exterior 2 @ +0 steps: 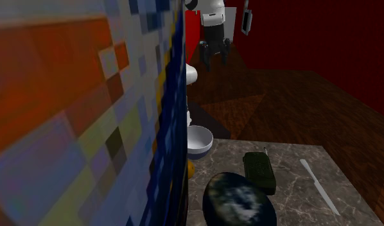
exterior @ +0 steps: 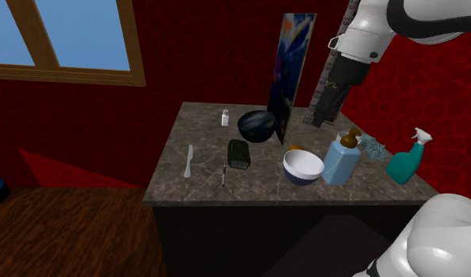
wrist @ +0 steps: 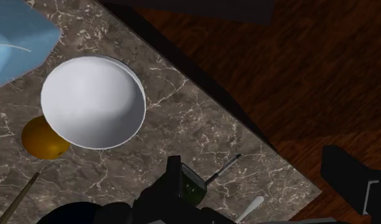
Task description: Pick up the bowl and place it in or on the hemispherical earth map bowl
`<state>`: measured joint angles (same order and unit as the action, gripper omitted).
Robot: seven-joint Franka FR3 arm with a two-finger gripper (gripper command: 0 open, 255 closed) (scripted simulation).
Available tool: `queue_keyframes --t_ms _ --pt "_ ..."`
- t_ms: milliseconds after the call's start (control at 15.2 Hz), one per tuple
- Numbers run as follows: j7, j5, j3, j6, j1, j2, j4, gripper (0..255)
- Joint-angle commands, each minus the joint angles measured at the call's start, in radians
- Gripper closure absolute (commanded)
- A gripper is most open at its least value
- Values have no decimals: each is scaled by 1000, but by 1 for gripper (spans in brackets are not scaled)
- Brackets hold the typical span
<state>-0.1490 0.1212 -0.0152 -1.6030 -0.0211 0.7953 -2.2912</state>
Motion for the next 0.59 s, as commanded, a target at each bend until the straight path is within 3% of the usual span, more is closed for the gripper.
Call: queue_keyframes --t_ms 0,528 --pt "0 0 0 0 0 0 0 0" --pt "-73 -72 -1 -227 14 -67 -202 0"
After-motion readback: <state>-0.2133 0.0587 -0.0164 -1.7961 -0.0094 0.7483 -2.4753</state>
